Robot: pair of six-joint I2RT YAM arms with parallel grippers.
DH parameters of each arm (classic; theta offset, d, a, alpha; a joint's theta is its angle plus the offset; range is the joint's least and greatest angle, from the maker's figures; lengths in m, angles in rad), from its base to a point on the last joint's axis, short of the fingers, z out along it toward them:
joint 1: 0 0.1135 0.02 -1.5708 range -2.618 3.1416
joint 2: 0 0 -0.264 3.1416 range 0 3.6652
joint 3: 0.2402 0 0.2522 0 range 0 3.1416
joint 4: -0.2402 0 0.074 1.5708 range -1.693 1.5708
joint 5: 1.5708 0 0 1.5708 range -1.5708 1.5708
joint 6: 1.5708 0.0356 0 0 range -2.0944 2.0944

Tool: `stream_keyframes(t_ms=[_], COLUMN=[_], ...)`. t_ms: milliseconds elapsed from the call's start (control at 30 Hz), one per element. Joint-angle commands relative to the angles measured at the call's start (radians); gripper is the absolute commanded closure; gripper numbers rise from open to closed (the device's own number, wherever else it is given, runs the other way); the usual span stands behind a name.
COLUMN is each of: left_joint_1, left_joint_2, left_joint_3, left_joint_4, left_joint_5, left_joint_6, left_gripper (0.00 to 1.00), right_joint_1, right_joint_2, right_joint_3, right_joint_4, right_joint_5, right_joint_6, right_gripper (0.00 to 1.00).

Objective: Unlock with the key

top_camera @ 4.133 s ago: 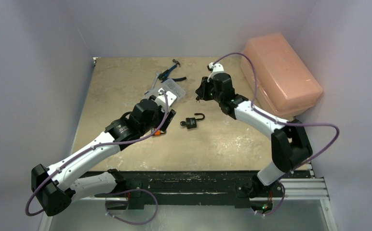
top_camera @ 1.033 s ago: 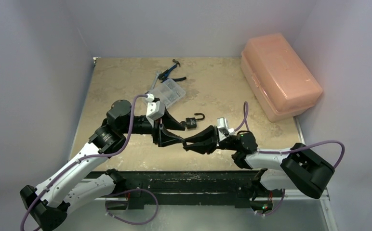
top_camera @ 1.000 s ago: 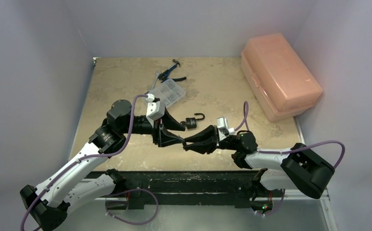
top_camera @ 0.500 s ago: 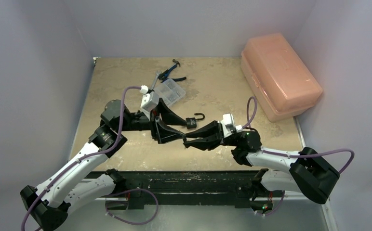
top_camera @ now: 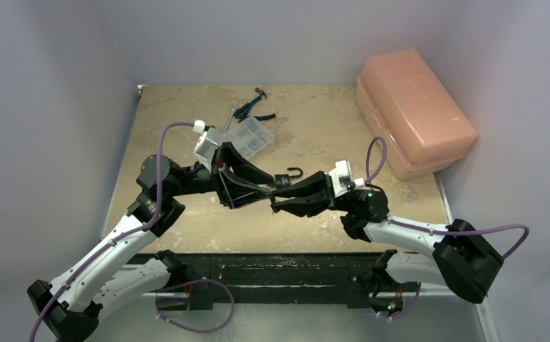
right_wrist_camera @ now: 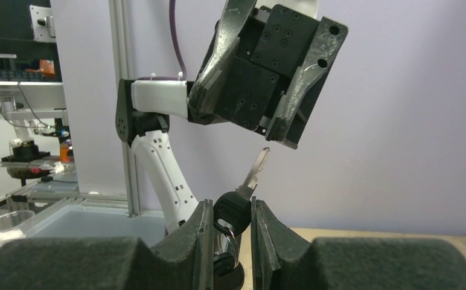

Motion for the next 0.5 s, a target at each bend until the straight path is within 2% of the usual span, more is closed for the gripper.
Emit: stream_keyframes(t_ms=[0,133,300,467], left_joint_1=[0.008,0.008,0.008,0.008], left_joint_2=[-0.022,-0.025,-0.017,-0.011], left_joint_3=[-0.004,-0.011,-0.018,-0.025], left_joint_4=[0.029,-0.014,-0.01,-0.003], left_joint_5=[-0.004,-0.028,-0.052,-0.056], left_joint_6=[-0.009,0.031,0.033,0.038], left_gripper=[0.55,0.56,0.43,0.42], right_joint_1=[-0.002,-0.002,-0.002,-0.002], right_joint_2=[-0.034,-0.038,-0.043,-0.049], right_joint_3=[0.038,0.042,0.043,0.04], right_joint_4=[0.32,0.32,0.32,0.32], right_joint_5=[0.065,0.049,0.023,0.027], right_joint_6=[0.028,0.045,0.062,0.064], right_gripper=[1.0,1.0,1.0,1.0])
